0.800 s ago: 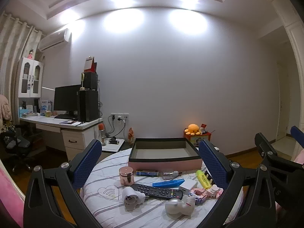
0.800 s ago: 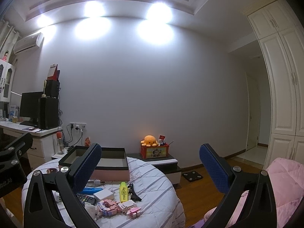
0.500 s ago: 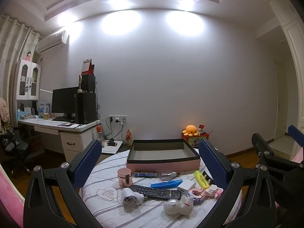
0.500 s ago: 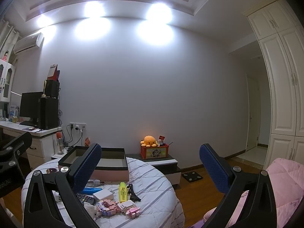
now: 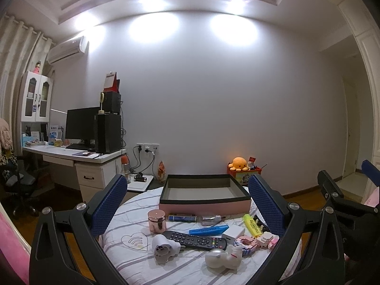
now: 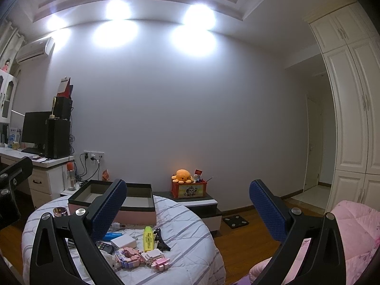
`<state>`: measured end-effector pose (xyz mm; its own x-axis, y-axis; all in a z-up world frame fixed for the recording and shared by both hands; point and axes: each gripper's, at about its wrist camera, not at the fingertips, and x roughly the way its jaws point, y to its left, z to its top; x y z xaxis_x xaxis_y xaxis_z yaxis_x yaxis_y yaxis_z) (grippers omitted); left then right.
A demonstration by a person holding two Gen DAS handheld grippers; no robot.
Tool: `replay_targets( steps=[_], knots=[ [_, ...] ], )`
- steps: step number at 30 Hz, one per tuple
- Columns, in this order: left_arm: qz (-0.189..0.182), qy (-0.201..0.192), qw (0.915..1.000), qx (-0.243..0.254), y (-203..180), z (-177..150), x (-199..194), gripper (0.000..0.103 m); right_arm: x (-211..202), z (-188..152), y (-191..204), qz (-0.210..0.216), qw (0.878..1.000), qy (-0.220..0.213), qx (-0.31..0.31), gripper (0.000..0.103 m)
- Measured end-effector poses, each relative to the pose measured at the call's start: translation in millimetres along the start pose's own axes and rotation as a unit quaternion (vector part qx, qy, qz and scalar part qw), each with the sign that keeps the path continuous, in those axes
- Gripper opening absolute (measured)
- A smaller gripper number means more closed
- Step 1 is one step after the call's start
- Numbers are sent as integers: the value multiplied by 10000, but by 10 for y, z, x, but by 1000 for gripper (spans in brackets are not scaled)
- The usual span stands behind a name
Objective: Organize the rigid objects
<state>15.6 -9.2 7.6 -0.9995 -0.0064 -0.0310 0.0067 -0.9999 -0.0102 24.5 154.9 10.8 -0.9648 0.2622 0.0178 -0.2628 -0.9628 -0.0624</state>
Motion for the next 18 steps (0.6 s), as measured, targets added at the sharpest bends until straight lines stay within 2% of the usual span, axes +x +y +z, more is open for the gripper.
replay_targets(
  steps=[18],
  knots=[
    [8,32,10000,41,-16,-5,-20,103,-18,18,17,115,9999,7,-1,103]
  ],
)
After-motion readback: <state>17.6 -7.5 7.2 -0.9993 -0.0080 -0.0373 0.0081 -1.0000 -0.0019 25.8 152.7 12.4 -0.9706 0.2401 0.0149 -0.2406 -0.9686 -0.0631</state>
